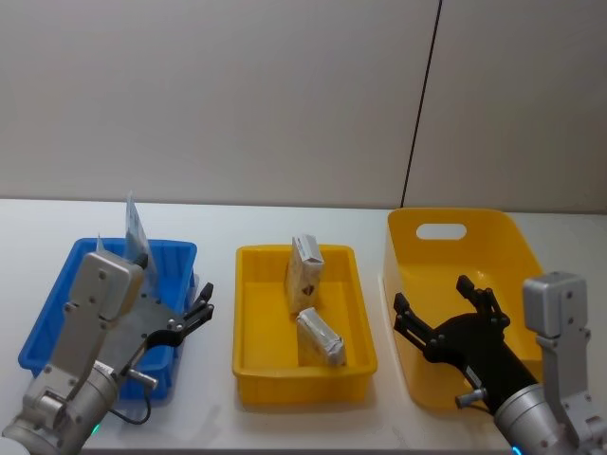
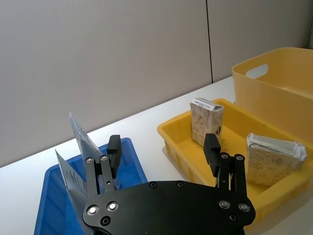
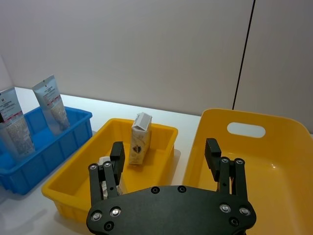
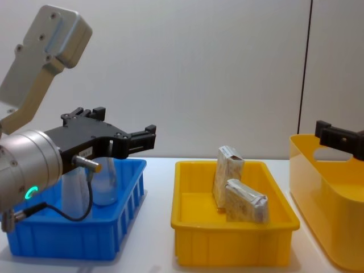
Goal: Bimanual collaborative sorting of washing and personal care products
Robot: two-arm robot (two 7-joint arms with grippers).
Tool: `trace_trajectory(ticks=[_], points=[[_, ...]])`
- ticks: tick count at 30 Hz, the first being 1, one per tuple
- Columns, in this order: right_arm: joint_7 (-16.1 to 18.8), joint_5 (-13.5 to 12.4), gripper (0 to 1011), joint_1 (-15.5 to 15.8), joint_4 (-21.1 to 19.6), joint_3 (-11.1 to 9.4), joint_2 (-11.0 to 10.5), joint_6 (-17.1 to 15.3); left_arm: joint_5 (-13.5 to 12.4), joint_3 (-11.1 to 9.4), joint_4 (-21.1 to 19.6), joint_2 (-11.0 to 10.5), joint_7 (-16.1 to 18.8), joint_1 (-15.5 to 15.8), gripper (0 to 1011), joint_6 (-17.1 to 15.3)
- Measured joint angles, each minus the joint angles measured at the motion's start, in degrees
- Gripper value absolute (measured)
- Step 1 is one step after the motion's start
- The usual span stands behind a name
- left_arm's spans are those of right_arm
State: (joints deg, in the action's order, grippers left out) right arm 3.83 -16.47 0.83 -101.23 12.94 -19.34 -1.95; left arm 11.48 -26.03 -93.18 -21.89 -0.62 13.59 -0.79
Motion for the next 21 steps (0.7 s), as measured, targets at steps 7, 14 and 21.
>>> trace_trajectory(ticks=[7,14,21], points=[[0.0,0.0,1003,0.0,0.0,0.0,0.0,0.0,0.0,0.0,0.0,0.0,0.0,0.0,1001,0.0],[0.0,0.0,1003,0.0,0.0,0.0,0.0,0.0,0.0,0.0,0.0,0.0,0.0,0.0,1001,0.0],[0.0,0.0,1003,0.0,0.0,0.0,0.0,0.0,0.0,0.0,0.0,0.0,0.0,0.0,1001,0.0]])
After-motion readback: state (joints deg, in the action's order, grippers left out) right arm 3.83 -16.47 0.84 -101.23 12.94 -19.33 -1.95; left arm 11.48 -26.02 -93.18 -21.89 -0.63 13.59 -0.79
